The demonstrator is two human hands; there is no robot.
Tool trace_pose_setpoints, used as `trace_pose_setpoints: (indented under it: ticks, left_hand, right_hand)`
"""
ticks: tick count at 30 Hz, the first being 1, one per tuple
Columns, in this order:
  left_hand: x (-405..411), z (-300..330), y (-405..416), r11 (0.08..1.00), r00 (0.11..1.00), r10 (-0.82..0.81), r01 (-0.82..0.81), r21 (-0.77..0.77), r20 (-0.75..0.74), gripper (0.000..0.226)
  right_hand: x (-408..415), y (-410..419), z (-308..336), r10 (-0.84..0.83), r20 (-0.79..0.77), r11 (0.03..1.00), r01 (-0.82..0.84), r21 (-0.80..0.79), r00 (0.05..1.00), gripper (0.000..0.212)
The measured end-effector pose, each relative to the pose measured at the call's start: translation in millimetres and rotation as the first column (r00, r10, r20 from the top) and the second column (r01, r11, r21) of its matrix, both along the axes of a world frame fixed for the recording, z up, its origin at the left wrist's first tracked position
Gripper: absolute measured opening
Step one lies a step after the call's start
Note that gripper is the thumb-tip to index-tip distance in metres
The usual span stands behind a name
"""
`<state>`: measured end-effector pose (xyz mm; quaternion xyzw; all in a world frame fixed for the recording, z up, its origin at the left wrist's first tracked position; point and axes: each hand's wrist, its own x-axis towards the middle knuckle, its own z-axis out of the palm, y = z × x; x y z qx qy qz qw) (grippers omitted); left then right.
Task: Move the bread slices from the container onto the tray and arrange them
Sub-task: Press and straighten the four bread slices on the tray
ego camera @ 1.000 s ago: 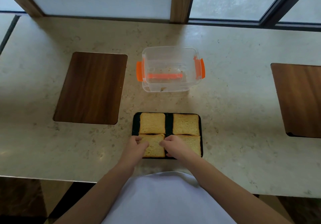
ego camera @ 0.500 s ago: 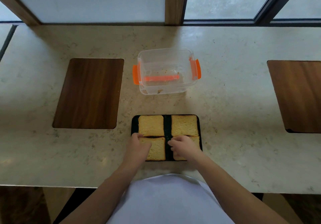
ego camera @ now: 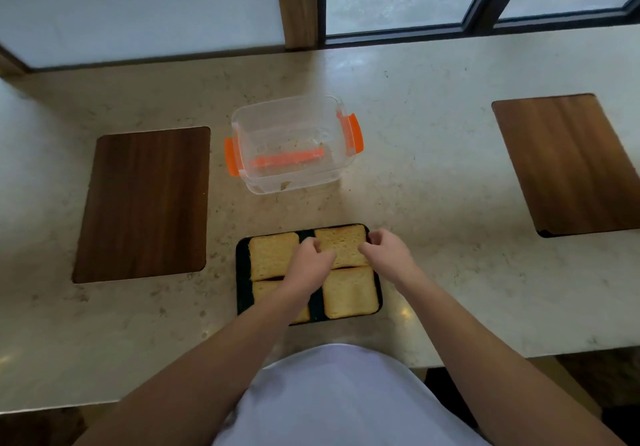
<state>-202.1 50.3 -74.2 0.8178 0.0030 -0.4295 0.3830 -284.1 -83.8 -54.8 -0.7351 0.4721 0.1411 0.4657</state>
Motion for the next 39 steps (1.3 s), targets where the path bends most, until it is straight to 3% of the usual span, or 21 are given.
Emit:
trace_pose_setpoints:
  ticks: [11,23,27,31,39]
  left_hand:
    - [4,-10,1,0.998,0.999,0.049,-0.05,0.046,0.01,0.051]
    - [3,-6,1,0.996,0.996,0.059,-0.055,0.068,-0.071,0.069]
    - [2,-3,-1,0.995,0.994,0.067,-0.061,0.08,-0.086,0.042]
    - [2,0,-2,0.995,0.993,0.062,-0.054,0.083,-0.097,0.066]
    - [5,3,3,0.993,0.99,0.09,-0.081,0.086,-0.111,0.062]
  right_hand:
    - [-4,2,-14,-0.008,-0.002,1.0,0.008,0.006,1.0,0.06]
    - [5,10,-20,-0.016,-0.042,1.0,0.017,0.012,0.999,0.063]
    - [8,18,-19,-0.042,-0.049,0.999,0.043,0.023,0.998,0.077]
    - [10,20,-20,-0.061,-0.041,0.998,0.062,0.023,0.997,0.074]
    - [13,18,-26,-0.057,-0.006,0.997,0.057,0.046,0.998,0.064]
